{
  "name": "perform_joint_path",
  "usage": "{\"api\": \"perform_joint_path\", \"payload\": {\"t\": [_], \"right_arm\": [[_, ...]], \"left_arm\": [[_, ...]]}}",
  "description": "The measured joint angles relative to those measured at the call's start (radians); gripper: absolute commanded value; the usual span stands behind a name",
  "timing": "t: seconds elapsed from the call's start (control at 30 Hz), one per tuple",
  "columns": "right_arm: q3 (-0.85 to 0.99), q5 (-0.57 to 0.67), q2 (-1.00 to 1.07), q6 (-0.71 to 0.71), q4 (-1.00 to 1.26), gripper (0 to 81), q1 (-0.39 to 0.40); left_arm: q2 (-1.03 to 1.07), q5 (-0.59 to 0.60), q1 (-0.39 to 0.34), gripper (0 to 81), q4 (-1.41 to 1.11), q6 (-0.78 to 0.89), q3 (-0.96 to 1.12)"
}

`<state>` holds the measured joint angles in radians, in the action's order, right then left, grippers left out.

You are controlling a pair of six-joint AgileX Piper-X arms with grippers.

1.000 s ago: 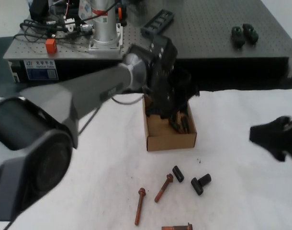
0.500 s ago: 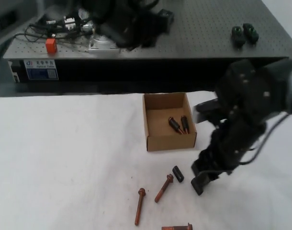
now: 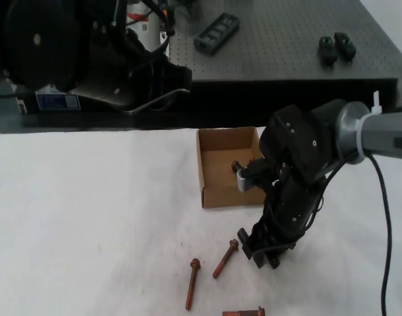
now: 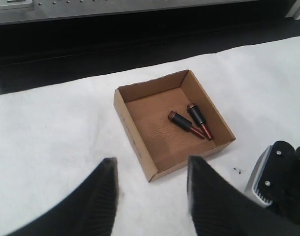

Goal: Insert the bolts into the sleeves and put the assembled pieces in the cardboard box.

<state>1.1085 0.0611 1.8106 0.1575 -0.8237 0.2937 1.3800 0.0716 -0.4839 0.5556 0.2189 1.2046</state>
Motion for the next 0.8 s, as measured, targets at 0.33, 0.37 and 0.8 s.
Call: {"api": "perform_joint_path", "payload": {"t": [0.33,0.37,0.8], "right_arm": [[0.006,0.022,0.012,0.003,-0.029,33.6,0.0],[0.006,0.047,0.019,0.002,-0.043,33.6,0.0],[0.001,-0.018,0.037,0.002,-0.038,33.3,0.006]], "left_arm": [[-0.007,0.0,0.0,33.5,-0.007,0.0,-0.003],[-0.007,0.0,0.0,33.5,-0.007,0.0,-0.003],[-0.007,0.0,0.0,33.5,-0.007,0.0,-0.003]]}}
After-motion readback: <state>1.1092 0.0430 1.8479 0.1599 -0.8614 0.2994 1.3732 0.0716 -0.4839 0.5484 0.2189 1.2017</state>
